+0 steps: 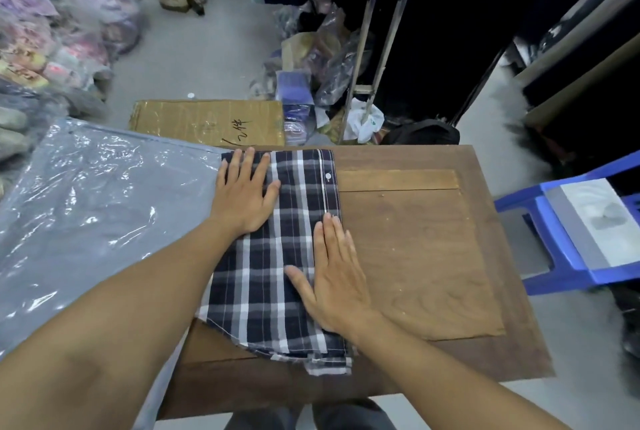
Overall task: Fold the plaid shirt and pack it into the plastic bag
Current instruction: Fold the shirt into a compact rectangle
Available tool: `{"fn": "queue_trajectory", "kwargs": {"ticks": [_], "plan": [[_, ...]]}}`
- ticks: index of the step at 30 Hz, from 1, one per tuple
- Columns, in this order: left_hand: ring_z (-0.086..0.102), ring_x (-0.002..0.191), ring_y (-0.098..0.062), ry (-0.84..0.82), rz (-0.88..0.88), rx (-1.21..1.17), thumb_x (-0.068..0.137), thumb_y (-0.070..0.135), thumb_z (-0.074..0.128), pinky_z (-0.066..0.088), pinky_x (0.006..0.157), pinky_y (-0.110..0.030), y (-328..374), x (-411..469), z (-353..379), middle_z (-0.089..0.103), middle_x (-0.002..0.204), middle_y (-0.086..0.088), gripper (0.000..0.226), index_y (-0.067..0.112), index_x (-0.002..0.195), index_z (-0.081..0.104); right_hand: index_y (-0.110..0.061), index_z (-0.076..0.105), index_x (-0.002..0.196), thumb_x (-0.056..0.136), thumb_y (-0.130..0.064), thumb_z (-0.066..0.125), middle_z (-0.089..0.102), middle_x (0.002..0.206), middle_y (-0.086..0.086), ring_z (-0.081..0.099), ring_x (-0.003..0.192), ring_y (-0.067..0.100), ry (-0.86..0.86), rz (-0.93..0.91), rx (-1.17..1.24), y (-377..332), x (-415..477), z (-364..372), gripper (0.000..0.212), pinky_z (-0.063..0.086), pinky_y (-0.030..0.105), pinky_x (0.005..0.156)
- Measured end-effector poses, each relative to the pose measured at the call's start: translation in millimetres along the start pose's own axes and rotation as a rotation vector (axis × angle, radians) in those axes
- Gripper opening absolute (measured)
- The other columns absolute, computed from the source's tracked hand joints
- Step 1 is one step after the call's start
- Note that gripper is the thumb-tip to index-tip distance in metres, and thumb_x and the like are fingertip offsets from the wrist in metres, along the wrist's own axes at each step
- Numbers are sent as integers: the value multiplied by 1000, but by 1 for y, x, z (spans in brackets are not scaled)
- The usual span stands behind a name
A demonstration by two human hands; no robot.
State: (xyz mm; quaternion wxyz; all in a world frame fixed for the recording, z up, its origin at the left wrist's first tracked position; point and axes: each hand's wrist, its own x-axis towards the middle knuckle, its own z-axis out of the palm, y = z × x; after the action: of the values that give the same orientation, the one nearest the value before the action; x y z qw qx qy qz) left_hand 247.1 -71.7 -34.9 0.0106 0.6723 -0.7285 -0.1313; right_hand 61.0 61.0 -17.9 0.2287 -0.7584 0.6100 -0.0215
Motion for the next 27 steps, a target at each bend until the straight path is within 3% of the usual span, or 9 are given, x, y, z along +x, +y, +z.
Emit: {"fn": "queue_trajectory", "kwargs": {"ticks": [3,5,7,12,16,20,22,24,27], "plan": [[18,148,-28,42,-16,-67,102,46,27,13,119,-47,2,9,-14,30,159,-8,55,20,150,33,-15,19,157,101,-57,31,11,165,4,5,151,20,81,85,218,4,-10,-15,71,13,44,124],[33,137,-31,74,-48,-87,103,38,32,23,112,-49,2,19,-26,47,146,-10,46,14,140,45,-22,32,148,98,-47,48,34,147,-4,33,134,14,116,173,317,9,-21,-26,59,36,40,113],[38,130,-32,58,-58,-33,102,31,38,27,108,-49,1,27,-35,52,138,-11,40,11,135,50,-28,37,141,93,-41,59,41,131,-11,45,117,8,59,273,402,14,-30,-37,54,45,31,97],[40,126,-31,74,-58,-1,98,24,51,26,107,-45,3,40,-43,54,129,-12,33,12,127,60,-32,42,124,85,-38,75,55,108,-16,58,97,4,-96,449,497,17,-40,-39,52,51,24,80],[45,122,-33,94,-67,-28,96,19,56,31,106,-46,7,46,-50,60,121,-12,22,11,113,68,-27,50,118,82,-31,80,63,93,-12,60,79,0,-130,546,619,22,-33,-39,48,42,14,59],[56,106,-32,42,-102,-214,94,13,59,46,90,-43,6,48,-64,64,111,-12,9,13,90,67,-24,64,105,81,-18,80,68,96,-5,68,85,10,-185,596,650,39,-22,-57,30,59,30,77],[59,96,-29,-49,-131,-305,95,13,59,47,83,-38,4,46,-72,65,100,-9,14,16,81,63,-25,62,98,82,-12,75,68,93,-4,66,83,12,-167,606,626,55,-16,-75,24,57,31,74],[58,92,-25,-165,-171,-399,95,15,59,43,81,-33,4,40,-80,65,92,-7,11,14,84,63,-25,61,97,84,-10,70,68,93,-5,66,85,14,-137,592,545,76,-8,-96,22,57,36,79],[58,82,-21,-313,-219,-575,93,15,63,43,75,-32,9,23,-84,64,83,-4,13,15,80,61,-27,62,96,85,-11,64,69,105,0,64,93,20,-110,547,339,105,9,-122,19,53,37,82]]}}
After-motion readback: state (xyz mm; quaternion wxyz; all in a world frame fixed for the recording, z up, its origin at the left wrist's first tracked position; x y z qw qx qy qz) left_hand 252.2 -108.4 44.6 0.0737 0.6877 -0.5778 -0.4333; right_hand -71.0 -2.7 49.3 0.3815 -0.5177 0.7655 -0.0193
